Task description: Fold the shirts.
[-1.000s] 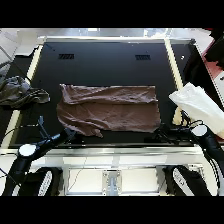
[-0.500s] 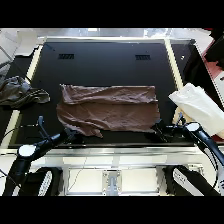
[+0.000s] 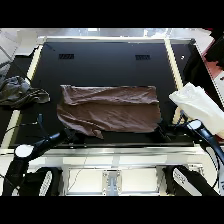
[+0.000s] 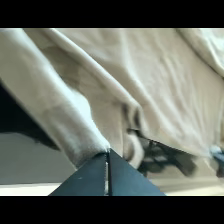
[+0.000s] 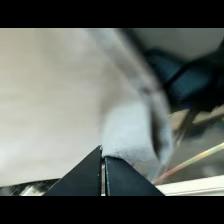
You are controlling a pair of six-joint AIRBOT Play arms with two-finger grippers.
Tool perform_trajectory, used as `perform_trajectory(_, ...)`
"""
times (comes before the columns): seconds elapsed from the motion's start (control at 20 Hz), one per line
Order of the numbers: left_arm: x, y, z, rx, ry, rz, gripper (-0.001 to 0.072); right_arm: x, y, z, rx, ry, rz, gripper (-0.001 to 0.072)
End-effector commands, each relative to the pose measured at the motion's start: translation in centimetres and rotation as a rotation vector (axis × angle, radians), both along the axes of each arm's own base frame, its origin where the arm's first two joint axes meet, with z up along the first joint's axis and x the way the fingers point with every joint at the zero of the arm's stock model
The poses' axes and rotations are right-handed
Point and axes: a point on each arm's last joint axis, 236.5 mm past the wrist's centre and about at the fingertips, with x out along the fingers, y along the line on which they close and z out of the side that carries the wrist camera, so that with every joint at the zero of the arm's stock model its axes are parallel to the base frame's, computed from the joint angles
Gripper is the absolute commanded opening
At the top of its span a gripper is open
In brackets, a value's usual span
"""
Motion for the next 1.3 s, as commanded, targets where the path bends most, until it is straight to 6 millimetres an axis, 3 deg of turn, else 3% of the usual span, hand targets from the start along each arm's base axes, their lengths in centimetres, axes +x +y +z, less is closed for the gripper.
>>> perform_trajectory(0.0,-0.4,0.3,3.1,0.043,-0.038,-0.013,0.0009,-0.8,-0.5,4.9,-0.083,-0.049,0.164,0.0013)
perform_trajectory(0.15,0.2,3.3,6.5,0.209,-0.095,0.029,0.0007,0.4,-2.0,9.0,-0.183,-0.148,0.199,0.0012)
perform_trajectory(0.25,1.2,3.4,8.9,0.238,-0.103,-0.005,0.0006,2.1,-1.4,10.5,-0.168,-0.201,0.205,0.0012)
perform_trajectory(0.35,4.0,2.9,11.3,0.284,-0.151,-0.094,0.0007,4.3,-0.7,11.5,-0.18,-0.254,0.232,0.0012)
perform_trajectory(0.45,8.2,3.3,12.1,0.353,-0.151,-0.151,0.0007,7.1,0.0,12.5,-0.195,-0.304,0.254,0.0012)
perform_trajectory(0.7,18.1,4.7,6.8,0.429,0.021,-0.212,0.0008,16.7,-0.2,13.5,-0.232,-0.375,0.25,0.0012)
perform_trajectory(0.85,24.1,5.2,5.4,0.44,-0.009,-0.173,0.0008,21.9,-0.7,12.3,-0.233,-0.378,0.239,0.0012)
perform_trajectory(1.0,26.3,4.2,2.8,0.447,0.013,-0.217,0.0009,25.2,-0.1,8.9,-0.195,-0.332,0.24,0.0013)
perform_trajectory(1.25,27.7,4.6,-2.4,0.489,0.059,-0.21,0.0009,27.0,0.3,2.6,-0.194,-0.264,0.244,0.0014)
